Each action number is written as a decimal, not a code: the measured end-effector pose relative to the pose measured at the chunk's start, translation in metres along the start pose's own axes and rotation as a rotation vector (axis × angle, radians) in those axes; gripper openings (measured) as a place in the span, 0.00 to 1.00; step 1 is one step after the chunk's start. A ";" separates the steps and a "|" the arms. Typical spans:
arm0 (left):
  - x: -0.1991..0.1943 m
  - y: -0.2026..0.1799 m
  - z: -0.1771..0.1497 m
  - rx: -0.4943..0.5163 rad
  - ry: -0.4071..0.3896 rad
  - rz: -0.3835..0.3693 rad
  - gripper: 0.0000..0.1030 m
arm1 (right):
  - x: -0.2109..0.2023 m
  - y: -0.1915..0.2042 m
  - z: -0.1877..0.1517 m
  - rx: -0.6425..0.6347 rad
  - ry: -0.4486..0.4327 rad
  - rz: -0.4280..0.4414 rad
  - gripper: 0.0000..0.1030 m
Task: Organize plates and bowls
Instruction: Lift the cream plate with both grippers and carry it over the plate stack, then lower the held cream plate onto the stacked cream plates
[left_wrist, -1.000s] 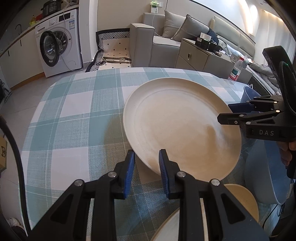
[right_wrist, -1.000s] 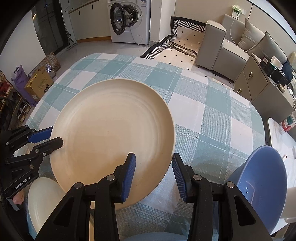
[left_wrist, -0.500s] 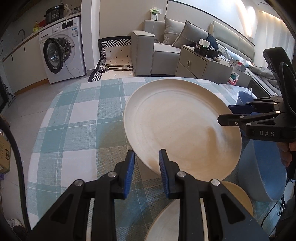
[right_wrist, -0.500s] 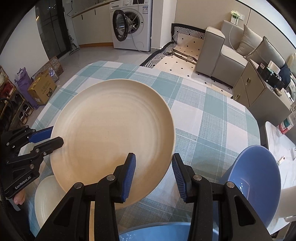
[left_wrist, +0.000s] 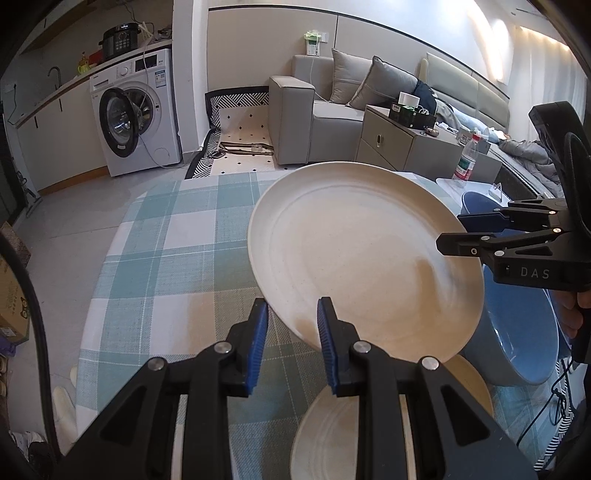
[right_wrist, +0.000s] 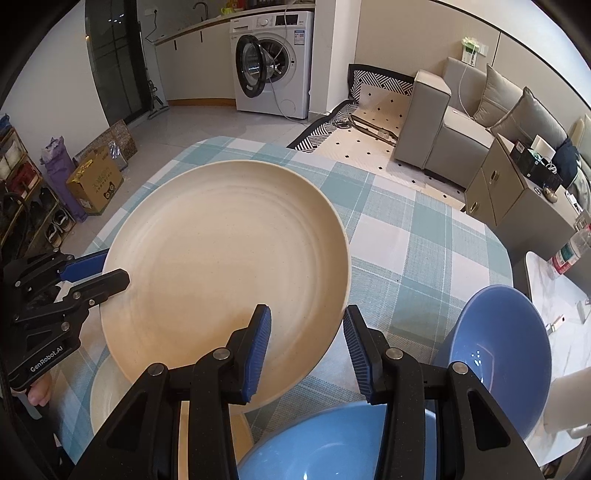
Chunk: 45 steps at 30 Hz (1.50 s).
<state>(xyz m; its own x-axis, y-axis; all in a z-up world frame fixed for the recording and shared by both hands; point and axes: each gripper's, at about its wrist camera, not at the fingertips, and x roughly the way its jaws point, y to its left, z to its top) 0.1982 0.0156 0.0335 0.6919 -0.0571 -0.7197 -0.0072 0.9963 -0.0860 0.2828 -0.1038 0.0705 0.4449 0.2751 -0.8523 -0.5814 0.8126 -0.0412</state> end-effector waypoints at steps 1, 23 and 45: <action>-0.002 0.000 -0.001 0.000 -0.002 0.003 0.24 | -0.002 0.002 -0.001 -0.001 -0.005 0.002 0.41; -0.042 -0.006 -0.018 0.015 -0.040 0.019 0.24 | -0.041 0.022 -0.031 0.002 -0.054 0.023 0.41; -0.055 -0.011 -0.038 0.024 -0.041 0.016 0.25 | -0.064 0.033 -0.060 0.011 -0.086 0.044 0.41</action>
<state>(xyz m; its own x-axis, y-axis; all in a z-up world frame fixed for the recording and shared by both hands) 0.1330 0.0054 0.0478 0.7208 -0.0389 -0.6920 -0.0016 0.9983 -0.0578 0.1946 -0.1250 0.0923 0.4763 0.3533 -0.8052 -0.5940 0.8045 0.0016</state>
